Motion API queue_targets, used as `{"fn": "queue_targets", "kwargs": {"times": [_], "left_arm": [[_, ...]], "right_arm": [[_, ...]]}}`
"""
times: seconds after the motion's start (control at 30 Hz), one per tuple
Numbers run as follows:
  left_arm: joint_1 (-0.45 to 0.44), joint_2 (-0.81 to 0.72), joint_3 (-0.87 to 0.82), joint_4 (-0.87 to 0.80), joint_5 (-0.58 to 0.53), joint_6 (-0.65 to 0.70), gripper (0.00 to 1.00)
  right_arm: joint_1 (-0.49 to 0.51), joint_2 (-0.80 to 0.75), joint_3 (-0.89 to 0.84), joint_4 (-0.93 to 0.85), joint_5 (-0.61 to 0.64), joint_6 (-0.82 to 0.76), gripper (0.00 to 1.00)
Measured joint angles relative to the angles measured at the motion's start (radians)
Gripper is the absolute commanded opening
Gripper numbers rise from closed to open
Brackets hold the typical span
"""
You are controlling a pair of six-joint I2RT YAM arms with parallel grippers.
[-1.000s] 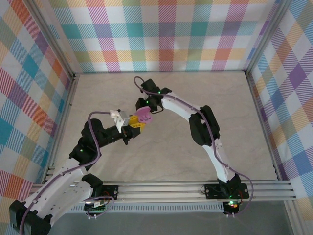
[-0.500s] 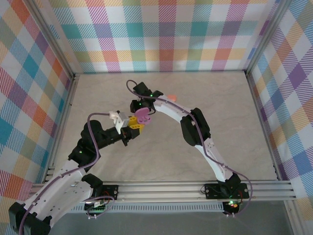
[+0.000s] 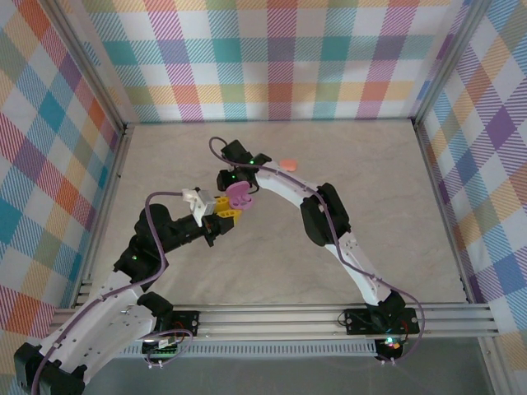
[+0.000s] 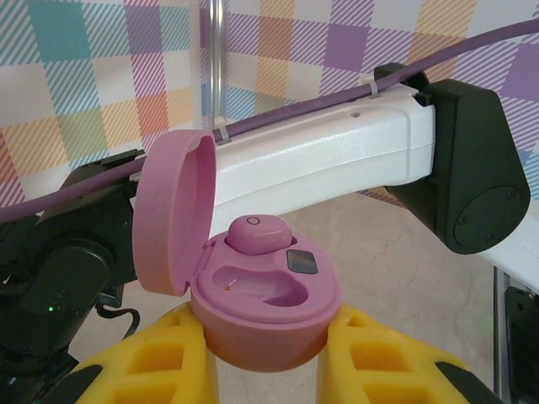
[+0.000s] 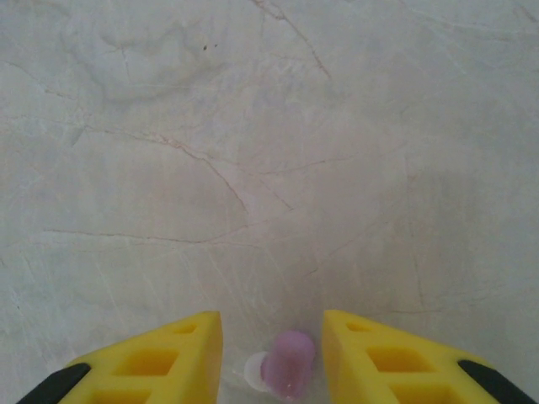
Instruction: Insert wireless bluetooth earbuds into charging case
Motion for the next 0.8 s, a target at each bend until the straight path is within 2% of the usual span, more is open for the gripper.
{"fn": "queue_targets", "kwargs": {"times": [0.37,0.8], "left_arm": [[0.0,-0.013,-0.007,-0.013,-0.001,0.0,0.18],[0.0,-0.013,-0.007,-0.014,-0.008,0.0,0.18]], "right_arm": [[0.011,0.031,0.017,-0.018,0.029,-0.024,0.36],[0.011,0.031,0.017,-0.029,0.046,-0.062,0.26]]}}
